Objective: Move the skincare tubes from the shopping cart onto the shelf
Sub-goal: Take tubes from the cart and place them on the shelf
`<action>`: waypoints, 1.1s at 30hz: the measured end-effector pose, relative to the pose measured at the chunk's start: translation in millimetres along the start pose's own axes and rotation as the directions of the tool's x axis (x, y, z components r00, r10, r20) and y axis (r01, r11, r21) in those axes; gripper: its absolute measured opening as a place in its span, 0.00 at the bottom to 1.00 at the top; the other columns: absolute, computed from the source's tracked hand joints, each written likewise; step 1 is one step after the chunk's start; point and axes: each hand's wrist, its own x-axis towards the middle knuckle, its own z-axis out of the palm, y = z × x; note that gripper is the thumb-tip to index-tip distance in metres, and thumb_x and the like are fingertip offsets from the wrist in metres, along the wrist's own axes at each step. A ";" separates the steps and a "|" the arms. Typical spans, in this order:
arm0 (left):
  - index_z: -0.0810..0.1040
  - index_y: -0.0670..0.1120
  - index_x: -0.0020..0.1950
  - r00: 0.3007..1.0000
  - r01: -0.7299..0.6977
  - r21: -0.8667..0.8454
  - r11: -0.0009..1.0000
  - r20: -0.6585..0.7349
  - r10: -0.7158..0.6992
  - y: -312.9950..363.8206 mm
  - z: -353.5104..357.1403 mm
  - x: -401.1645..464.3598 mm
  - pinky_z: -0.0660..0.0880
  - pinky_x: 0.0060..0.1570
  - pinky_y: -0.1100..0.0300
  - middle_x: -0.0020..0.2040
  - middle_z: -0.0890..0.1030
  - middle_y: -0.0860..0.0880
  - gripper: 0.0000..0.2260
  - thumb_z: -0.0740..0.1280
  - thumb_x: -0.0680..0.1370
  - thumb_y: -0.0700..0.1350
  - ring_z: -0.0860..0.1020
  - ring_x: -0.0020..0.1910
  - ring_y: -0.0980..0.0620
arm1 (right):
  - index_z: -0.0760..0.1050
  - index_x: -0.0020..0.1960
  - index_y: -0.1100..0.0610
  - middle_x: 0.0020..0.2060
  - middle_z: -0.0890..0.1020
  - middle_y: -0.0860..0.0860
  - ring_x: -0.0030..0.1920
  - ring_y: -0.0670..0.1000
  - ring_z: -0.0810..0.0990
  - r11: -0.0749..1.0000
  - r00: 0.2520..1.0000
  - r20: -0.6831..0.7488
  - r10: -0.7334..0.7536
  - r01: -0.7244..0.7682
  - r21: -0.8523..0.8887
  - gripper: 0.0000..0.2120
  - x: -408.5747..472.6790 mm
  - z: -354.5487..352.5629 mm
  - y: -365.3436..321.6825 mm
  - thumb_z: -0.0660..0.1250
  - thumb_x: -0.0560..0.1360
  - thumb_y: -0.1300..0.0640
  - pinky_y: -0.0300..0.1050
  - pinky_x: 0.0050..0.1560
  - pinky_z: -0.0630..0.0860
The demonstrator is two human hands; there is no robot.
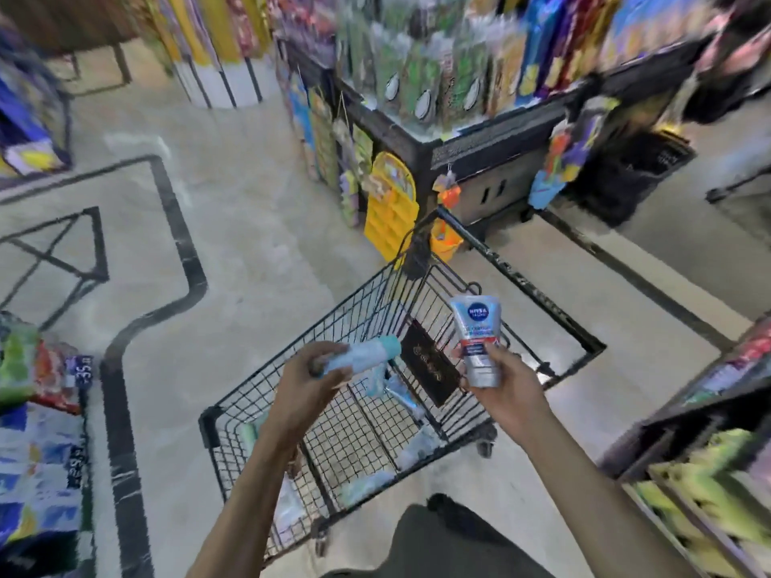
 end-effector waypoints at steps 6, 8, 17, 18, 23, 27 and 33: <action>0.83 0.55 0.54 0.984 -0.069 0.033 0.997 0.169 0.063 12.0 25.7 -10.4 0.82 0.53 0.44 0.56 0.82 0.52 0.13 0.76 0.73 0.41 0.83 0.52 0.50 | 0.67 0.75 0.64 0.55 0.81 0.65 0.47 0.58 0.80 0.987 0.982 -0.102 -0.157 0.158 0.001 0.42 -80.5 -30.5 14.0 0.81 0.67 0.53 0.51 0.46 0.80; 0.83 0.54 0.55 0.972 -0.087 0.026 0.996 0.219 0.079 18.5 40.8 -14.2 0.81 0.52 0.52 0.58 0.81 0.52 0.14 0.76 0.74 0.39 0.82 0.54 0.50 | 0.67 0.75 0.64 0.55 0.81 0.65 0.48 0.58 0.80 0.975 0.967 -0.146 -0.210 0.218 0.042 0.33 -107.2 -40.7 16.7 0.73 0.75 0.55 0.50 0.45 0.80; 0.84 0.57 0.54 0.874 -0.233 0.045 0.971 0.448 0.189 58.0 130.0 -40.3 0.81 0.53 0.54 0.57 0.81 0.51 0.16 0.78 0.71 0.39 0.81 0.54 0.50 | 0.72 0.71 0.62 0.55 0.82 0.65 0.44 0.56 0.79 0.905 0.848 -0.353 -0.395 0.425 0.008 0.38 -218.2 -89.4 10.8 0.81 0.66 0.50 0.49 0.46 0.77; 0.84 0.56 0.55 0.857 -0.251 0.042 0.967 0.474 0.202 64.2 143.4 -46.9 0.81 0.52 0.54 0.56 0.82 0.51 0.17 0.78 0.71 0.39 0.82 0.53 0.51 | 0.73 0.70 0.62 0.55 0.82 0.65 0.44 0.56 0.79 0.896 0.829 -0.375 -0.415 0.445 -0.007 0.41 -231.7 -96.5 10.8 0.83 0.62 0.49 0.49 0.46 0.77; 0.82 0.46 0.58 0.771 -0.245 -0.040 0.969 0.598 0.220 83.4 218.5 -89.1 0.78 0.41 0.67 0.54 0.84 0.47 0.21 0.78 0.68 0.32 0.82 0.49 0.55 | 0.74 0.68 0.63 0.52 0.84 0.62 0.46 0.56 0.80 0.813 0.725 -0.482 -0.492 0.581 0.043 0.25 -309.3 -131.6 14.0 0.72 0.74 0.53 0.51 0.48 0.78; 0.83 0.53 0.57 0.694 -0.223 -0.119 0.967 0.678 0.243 91.1 278.9 -136.6 0.80 0.46 0.58 0.54 0.82 0.42 0.25 0.77 0.68 0.29 0.81 0.49 0.49 | 0.76 0.66 0.62 0.52 0.83 0.63 0.46 0.56 0.83 0.750 0.656 -0.548 -0.519 0.657 0.077 0.18 -377.2 -167.2 23.1 0.64 0.78 0.57 0.45 0.40 0.80; 0.81 0.48 0.60 0.623 -0.031 -0.193 0.981 0.764 0.170 90.0 372.7 -233.7 0.81 0.45 0.55 0.50 0.84 0.46 0.25 0.78 0.67 0.32 0.82 0.48 0.48 | 0.74 0.67 0.63 0.53 0.82 0.64 0.45 0.56 0.81 0.652 0.542 -0.611 -0.577 0.756 0.056 0.21 -487.8 -216.2 42.5 0.70 0.77 0.55 0.48 0.45 0.77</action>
